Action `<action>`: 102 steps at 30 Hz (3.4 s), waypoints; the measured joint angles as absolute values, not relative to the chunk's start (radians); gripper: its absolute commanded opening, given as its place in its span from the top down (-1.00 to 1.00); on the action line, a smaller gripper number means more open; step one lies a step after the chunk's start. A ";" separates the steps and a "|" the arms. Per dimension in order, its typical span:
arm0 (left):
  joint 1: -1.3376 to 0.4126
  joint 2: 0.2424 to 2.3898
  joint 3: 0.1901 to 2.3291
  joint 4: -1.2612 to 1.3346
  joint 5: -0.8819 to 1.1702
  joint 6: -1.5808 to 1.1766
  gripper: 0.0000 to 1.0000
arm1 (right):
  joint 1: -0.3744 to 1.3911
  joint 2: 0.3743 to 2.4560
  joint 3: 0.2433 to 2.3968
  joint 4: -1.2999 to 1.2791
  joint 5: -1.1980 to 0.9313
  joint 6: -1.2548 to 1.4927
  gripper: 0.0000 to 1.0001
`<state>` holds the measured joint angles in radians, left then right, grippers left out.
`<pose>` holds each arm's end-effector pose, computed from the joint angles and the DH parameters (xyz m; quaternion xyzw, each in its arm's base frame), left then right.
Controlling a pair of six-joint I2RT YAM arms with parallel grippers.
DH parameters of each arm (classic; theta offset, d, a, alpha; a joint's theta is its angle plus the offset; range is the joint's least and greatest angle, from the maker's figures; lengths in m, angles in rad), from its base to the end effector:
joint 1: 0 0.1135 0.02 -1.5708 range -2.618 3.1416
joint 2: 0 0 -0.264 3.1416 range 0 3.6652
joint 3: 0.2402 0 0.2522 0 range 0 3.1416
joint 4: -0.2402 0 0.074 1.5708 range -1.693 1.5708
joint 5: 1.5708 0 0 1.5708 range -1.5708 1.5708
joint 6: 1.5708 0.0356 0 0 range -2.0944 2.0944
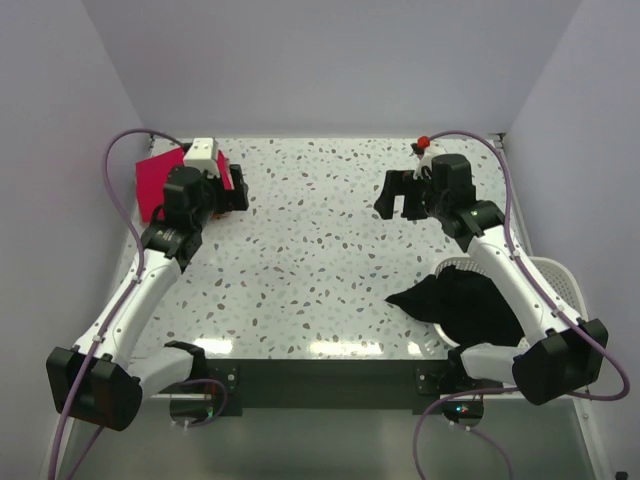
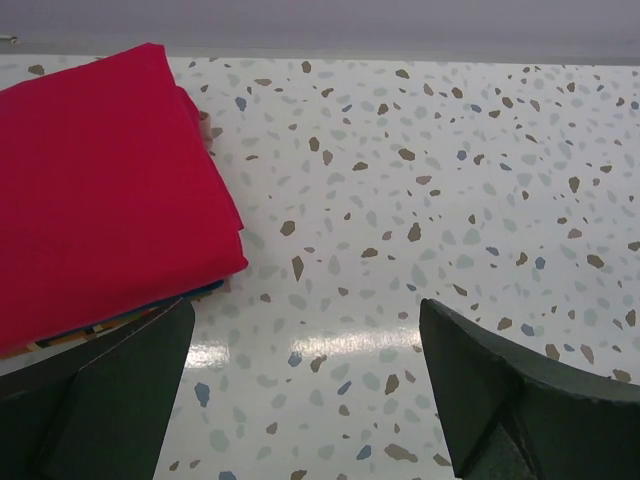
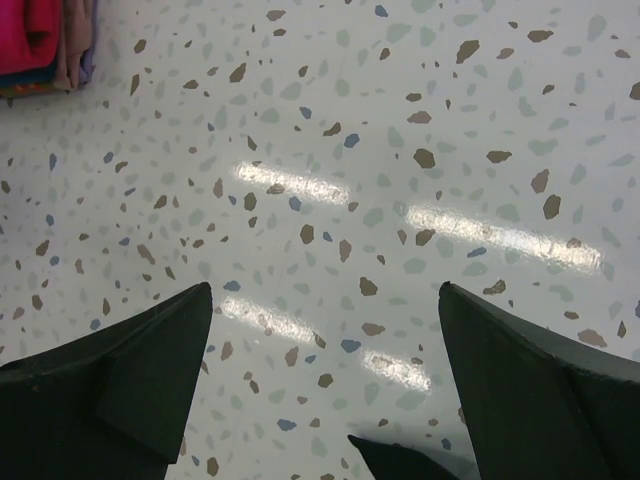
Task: Fold and stack the t-shirts
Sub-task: Grab the tshirt from the pile, then move the tshirt to the center of the board
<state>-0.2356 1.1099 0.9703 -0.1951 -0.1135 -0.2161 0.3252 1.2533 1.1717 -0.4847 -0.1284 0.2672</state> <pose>0.2507 -0.0560 0.3394 -0.0249 0.8140 -0.0845 0.5742 0.2628 0.0934 0.3455 -0.0562 0.8734 0.1940 0.4431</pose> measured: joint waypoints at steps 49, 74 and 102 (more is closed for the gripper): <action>-0.237 1.110 0.970 -0.202 -0.099 -0.217 -1.00 | -0.123 0.991 0.904 -1.134 0.299 0.772 -0.93; -0.237 1.100 0.970 -0.202 -0.110 -0.217 -1.00 | -0.171 0.846 1.275 -1.081 0.603 0.688 1.00; -0.236 1.087 0.970 -0.203 -0.130 -0.218 -1.00 | -0.010 1.383 2.178 -0.843 0.146 0.490 1.00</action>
